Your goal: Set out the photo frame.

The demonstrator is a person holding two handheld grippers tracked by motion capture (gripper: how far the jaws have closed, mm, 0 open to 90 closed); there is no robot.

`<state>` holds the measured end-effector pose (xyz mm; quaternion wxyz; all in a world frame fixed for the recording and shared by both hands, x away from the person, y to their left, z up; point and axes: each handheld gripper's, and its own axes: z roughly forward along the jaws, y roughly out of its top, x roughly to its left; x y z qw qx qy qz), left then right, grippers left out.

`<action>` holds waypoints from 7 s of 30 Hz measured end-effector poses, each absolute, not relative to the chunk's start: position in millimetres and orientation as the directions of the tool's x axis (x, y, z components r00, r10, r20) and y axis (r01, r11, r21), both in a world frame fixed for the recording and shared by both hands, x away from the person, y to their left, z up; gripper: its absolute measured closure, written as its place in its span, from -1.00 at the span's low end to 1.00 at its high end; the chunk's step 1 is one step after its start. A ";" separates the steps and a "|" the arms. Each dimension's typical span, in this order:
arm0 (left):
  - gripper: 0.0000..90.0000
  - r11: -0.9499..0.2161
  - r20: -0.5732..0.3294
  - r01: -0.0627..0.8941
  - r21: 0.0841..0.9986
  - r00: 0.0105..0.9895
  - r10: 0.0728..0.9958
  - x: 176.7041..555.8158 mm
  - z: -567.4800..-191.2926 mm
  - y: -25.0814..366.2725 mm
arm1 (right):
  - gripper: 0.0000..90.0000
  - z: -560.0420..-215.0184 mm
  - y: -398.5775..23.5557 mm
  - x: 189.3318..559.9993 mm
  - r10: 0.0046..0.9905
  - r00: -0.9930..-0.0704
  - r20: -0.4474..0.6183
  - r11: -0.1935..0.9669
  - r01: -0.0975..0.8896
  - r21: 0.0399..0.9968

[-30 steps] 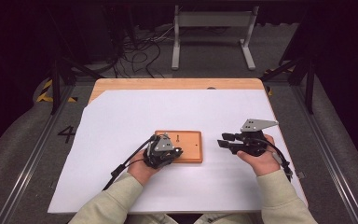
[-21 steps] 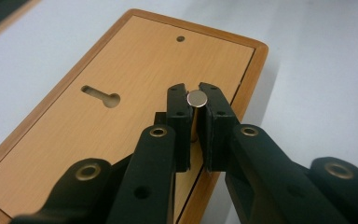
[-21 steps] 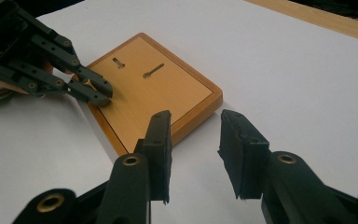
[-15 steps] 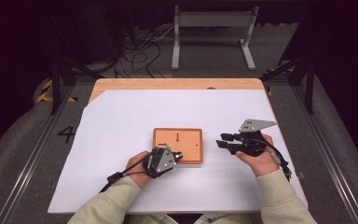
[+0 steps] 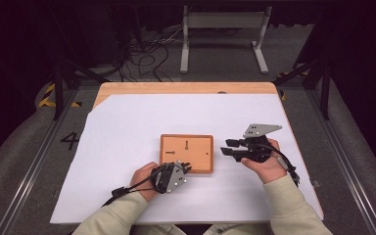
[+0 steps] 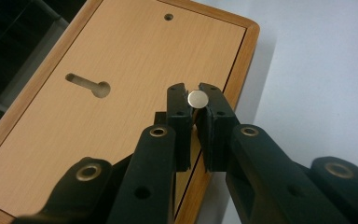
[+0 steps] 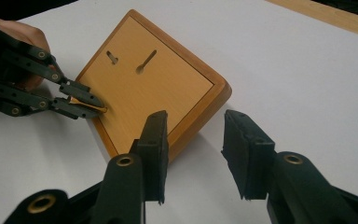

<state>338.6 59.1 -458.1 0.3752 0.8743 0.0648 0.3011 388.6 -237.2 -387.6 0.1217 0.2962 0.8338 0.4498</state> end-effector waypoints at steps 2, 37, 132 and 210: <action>0.86 -0.710 0.480 -0.113 0.695 0.809 0.340 338.3 -458.3 58.9 | 0.30 -388.9 -234.5 393.4 0.605 -0.793 0.070 0.424 0.395 0.815; 0.85 -0.703 0.476 -0.100 0.704 0.801 0.364 335.7 -459.9 58.7 | -0.29 -433.0 -179.3 463.1 0.533 -0.744 0.403 0.414 0.644 0.643; -0.36 -0.178 -0.226 0.354 0.918 0.838 0.497 378.4 -410.1 199.9 | 0.19 -394.3 -181.7 326.7 0.249 -0.956 -0.157 0.688 0.061 0.723; 0.36 -0.288 -0.169 0.401 0.869 0.789 0.590 371.7 -418.4 200.2 | 1.00 -440.5 -155.3 445.1 0.600 -0.792 0.110 0.486 0.470 0.737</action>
